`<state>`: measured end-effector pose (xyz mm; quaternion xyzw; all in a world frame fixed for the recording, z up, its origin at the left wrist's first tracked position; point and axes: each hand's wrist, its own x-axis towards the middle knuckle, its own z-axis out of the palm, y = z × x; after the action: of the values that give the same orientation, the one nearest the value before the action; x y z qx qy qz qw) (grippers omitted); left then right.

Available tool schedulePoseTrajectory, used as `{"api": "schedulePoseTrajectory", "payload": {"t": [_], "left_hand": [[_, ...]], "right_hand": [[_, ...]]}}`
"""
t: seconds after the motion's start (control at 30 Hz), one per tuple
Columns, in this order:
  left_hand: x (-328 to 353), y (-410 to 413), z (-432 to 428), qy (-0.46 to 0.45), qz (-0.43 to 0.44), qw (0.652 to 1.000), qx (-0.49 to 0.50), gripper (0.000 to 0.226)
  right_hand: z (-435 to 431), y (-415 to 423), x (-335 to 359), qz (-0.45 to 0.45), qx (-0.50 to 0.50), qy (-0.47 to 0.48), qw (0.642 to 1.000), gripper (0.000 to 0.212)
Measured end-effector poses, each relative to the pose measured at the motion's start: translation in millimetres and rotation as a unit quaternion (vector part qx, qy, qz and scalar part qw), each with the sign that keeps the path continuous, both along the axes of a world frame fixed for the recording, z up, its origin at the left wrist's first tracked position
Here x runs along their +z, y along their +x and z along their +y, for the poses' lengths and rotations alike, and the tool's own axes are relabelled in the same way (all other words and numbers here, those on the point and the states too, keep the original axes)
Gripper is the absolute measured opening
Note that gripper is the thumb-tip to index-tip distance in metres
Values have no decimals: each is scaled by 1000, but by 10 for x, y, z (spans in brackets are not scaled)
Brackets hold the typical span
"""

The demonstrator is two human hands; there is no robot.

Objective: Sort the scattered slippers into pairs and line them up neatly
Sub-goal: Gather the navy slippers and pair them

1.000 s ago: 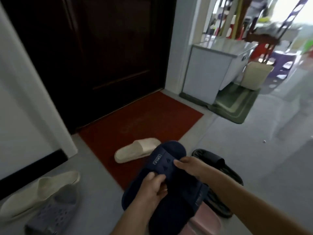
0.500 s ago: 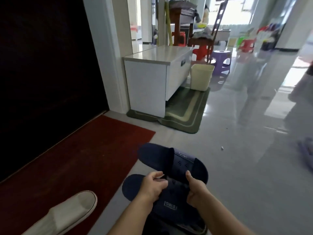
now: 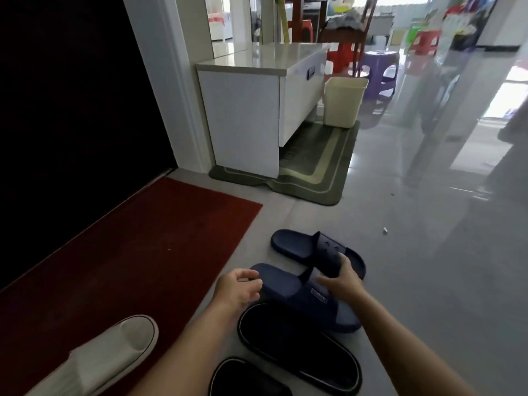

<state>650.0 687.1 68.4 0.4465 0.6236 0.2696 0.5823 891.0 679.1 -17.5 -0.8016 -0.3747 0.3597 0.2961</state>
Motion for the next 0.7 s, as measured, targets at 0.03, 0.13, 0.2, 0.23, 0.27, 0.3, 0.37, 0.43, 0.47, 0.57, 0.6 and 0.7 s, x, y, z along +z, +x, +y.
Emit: {"api": "schedulePoseTrajectory", "payload": {"t": [0.03, 0.13, 0.2, 0.23, 0.27, 0.3, 0.37, 0.43, 0.47, 0.57, 0.6, 0.7], "left_hand": [[-21, -38, -31, 0, 6, 1000, -3, 18], [-63, -185, -155, 5, 23, 1000, -2, 20], [-72, -345, -303, 7, 28, 1000, -3, 22], [-64, -459, -406, 8, 32, 999, -7, 22], [-56, -597, -527, 6, 38, 999, -13, 23], [-55, -762, -667, -2, 40, 999, -17, 23], [-87, -1191, -1007, -25, 46, 999, -8, 23], [-127, -1733, -1393, -44, 65, 997, 28, 25], [-149, -2033, -1587, -52, 75, 994, 54, 25], [-154, -2961, -2176, -71, 101, 982, 139, 24], [-131, -3269, -2378, -77, 108, 976, 172, 24], [-34, -4047, -2988, -94, 130, 954, 255, 26]], "right_hand": [[-53, -64, -18, -7, 15, 16, 1000, 96], [-178, -331, 25, -15, 62, 62, 996, 94], [-273, -592, 115, -1, 104, 85, 991, 90], [-340, -756, 157, 31, 115, 92, 989, 87], [-419, -937, 194, 64, 128, 93, 985, 84], [-510, -1143, 223, 92, 151, 92, 980, 80], [-730, -1627, 239, 146, 217, 76, 962, 76], [-967, -2163, 219, 191, 287, 47, 938, 73], [-1071, -2440, 208, 194, 321, 30, 926, 71], [-1297, -3272, 185, 174, 432, -2, 885, 67], [-1340, -3549, 183, 167, 461, -6, 871, 65], [-1368, -4297, 228, 84, 540, -5, 837, 53]]}}
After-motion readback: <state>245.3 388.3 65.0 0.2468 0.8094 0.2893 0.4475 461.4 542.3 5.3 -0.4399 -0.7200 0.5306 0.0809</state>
